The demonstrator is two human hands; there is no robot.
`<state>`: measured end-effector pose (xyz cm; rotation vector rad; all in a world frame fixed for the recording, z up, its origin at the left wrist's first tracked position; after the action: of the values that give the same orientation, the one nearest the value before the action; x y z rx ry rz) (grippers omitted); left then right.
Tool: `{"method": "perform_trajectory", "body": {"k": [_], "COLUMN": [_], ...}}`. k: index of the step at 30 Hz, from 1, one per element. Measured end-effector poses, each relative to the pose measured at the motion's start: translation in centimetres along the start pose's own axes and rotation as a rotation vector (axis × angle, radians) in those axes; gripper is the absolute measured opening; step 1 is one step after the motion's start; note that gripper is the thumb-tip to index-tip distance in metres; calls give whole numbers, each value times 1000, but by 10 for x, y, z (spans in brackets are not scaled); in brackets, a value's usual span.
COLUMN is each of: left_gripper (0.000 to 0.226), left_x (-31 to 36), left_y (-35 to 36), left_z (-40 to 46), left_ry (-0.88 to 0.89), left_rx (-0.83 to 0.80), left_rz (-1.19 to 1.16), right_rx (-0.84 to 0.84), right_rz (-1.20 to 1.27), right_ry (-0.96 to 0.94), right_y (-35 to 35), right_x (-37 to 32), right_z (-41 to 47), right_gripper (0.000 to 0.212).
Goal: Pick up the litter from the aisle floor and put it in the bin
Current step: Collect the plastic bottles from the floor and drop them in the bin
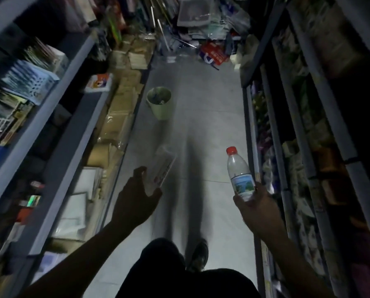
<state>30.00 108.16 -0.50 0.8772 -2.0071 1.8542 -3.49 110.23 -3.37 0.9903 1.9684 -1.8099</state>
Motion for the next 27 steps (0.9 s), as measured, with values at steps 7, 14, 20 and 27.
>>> {"method": "perform_trajectory", "body": {"k": [7,14,20,27], "left_gripper": [78,76,77,72], "left_x": [5,9,29,69], "left_y": [-7,-24,-44,-53], "left_z": [58,175,298,421], "left_ry": [-107,-77,-46,9], "left_rx": [34,14,32,38], "left_rz": [-20,9,-5,8], "right_rx": [-96,-132,-38,-7], "right_rz": [33,12,-62,-35], "right_ry": [-59,-82,-76,49], "right_y": [12,35,39,48], "right_x": [-47,-100,-140,-157], "right_z": [126,235,301,357], "right_gripper": [70,69,57,61]}}
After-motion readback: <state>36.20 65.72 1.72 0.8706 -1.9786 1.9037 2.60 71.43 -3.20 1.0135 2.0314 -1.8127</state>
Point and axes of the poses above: each hand's wrist, its own z-axis towards the middle knuckle, its own y-axis out of the palm, x = y × z, the point moved 1 cm from there along z, towards the middle knuckle, and after that the axes turned 6 degrees about -y, right-handed, at the moved point
